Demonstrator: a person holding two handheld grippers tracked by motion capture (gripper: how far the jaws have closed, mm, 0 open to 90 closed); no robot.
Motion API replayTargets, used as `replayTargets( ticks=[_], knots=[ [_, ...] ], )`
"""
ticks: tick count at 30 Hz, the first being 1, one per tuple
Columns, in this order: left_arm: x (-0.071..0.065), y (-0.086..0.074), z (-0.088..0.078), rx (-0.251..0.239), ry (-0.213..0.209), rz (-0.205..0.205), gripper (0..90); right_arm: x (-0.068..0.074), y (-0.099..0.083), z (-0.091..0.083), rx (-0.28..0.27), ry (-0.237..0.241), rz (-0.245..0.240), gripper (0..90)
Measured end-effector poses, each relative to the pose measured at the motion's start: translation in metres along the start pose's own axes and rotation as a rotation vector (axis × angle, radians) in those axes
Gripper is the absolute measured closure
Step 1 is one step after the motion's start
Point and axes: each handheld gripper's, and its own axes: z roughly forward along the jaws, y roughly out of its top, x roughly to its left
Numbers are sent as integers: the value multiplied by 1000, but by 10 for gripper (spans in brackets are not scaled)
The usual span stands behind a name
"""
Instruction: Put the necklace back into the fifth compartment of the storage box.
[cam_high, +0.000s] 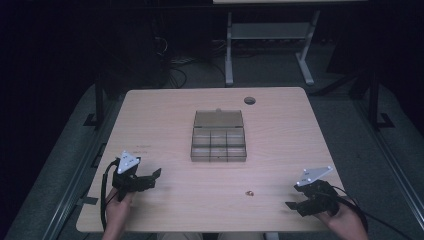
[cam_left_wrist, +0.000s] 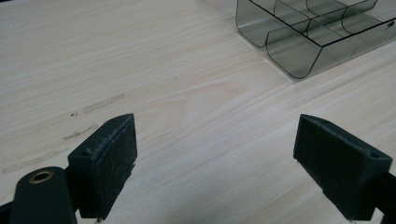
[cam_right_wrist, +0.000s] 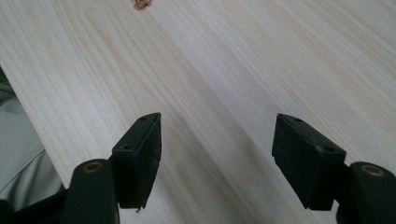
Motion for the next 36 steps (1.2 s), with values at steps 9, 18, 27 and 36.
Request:
replayTargets(
  ticks=[9, 18, 27, 36],
  knots=[
    [1, -1, 0, -1, -4, -2, 131, 5, 4, 3, 8, 3, -17, 311],
    [3, -1, -2, -14, -2, -15, 131, 15, 15, 5, 5, 6, -55, 307],
    [4, -1, -3, -12, 0, -18, 131, 19, 19, 8, 9, 19, -63, 307],
    [4, 0, -4, -12, 0, -16, 131, 23, 22, 11, 14, 26, -73, 307]
  ],
)
